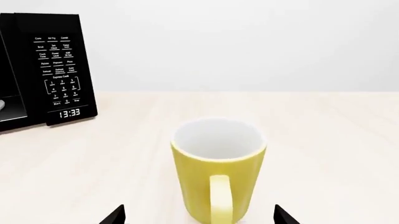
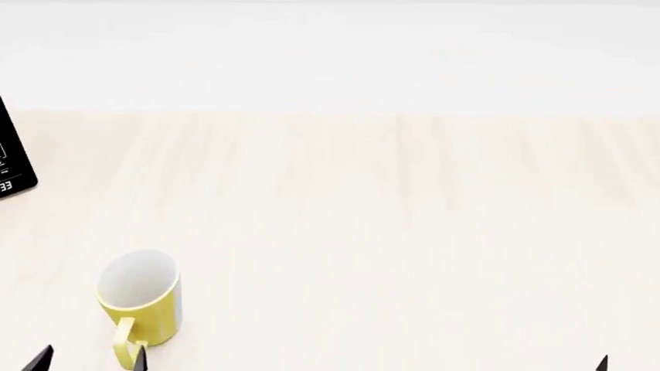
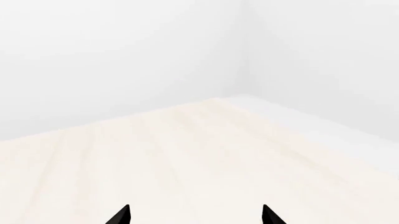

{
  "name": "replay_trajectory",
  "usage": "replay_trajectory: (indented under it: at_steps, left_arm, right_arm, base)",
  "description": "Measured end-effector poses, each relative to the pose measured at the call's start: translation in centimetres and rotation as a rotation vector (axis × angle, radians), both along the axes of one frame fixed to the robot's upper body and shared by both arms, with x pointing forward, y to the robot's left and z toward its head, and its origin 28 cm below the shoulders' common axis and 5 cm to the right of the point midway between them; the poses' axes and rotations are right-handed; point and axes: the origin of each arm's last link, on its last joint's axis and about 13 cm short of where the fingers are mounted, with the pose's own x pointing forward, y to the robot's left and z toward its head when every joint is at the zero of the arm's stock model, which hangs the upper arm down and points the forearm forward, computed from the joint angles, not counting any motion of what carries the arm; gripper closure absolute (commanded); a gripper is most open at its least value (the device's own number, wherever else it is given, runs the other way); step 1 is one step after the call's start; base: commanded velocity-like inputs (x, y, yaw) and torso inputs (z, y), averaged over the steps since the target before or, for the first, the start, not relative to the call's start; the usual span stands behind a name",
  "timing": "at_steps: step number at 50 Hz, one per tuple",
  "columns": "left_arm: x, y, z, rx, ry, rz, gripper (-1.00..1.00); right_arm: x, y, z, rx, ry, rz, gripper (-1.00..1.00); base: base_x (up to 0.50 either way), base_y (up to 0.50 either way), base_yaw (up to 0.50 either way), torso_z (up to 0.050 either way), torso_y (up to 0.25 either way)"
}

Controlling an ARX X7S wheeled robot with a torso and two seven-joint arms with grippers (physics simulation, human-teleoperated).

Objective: Put the yellow and white mug to the front of the white mug.

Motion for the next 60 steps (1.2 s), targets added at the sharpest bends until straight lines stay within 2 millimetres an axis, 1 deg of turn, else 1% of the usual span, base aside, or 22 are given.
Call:
replay_trajectory:
  at_steps: [17, 40, 52, 60]
  left_arm:
    - [1.0, -0.2, -1.2, 0.018, 0.055, 0.02, -1.0]
    - [2.2, -0.8, -1.5, 0.085, 0.069, 0.121, -1.0]
    - [3.0, -1.5, -1.9, 0.098, 0.075, 0.066, -1.0]
    - [3.3, -1.5, -2.1, 0.079, 0.094, 0.01, -1.0]
  right_arm:
    - [-0.1, 0.0, 0.1, -0.01, 0.001, -0.004, -1.0]
    - [-0.1, 0.0, 0.1, -0.024, 0.003, -0.003, -1.0]
    - [-0.1, 0.0, 0.1, -0.024, 0.003, -0.001, -1.0]
    - [-0.1, 0.0, 0.1, -0.023, 0.0, 0.003, -1.0]
  base:
    - [0.0, 0.0, 0.0, 0.0, 0.0]
    - [0.0, 0.0, 0.0, 0.0, 0.0]
    - [0.0, 0.0, 0.0, 0.0, 0.0]
    - [0.0, 0.0, 0.0, 0.0, 0.0]
